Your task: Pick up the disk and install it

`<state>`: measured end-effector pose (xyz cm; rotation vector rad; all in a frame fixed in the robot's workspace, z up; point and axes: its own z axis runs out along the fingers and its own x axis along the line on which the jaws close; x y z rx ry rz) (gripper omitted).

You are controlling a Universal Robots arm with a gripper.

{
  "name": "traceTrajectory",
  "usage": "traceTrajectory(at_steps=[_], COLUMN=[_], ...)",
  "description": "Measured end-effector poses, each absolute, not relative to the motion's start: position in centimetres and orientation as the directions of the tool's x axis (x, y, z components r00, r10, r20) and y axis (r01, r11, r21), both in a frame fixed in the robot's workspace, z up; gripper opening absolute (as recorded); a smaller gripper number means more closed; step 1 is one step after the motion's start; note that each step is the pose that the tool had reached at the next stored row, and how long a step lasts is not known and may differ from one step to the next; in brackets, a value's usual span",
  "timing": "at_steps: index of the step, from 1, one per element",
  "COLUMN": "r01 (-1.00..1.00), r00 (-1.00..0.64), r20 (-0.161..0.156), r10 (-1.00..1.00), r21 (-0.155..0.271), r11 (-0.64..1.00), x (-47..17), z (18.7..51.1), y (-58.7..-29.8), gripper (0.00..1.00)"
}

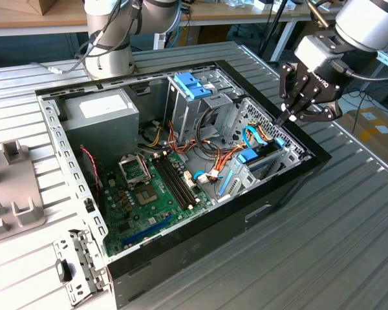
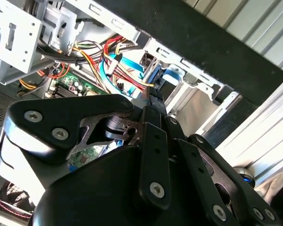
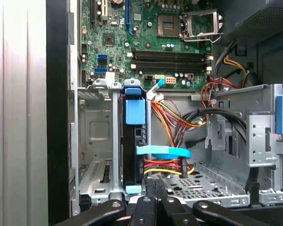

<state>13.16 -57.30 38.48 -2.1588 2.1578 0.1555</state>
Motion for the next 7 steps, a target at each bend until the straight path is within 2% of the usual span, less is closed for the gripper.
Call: traceTrajectory(at_steps=[7], r01=[-1.0], r00=[0.0], r20=[-0.134], r10=[-0.991], r21=[0.012], r11=[-0.001], x=[13.23], z=[38.51], y=[-57.3], gripper=[0.11])
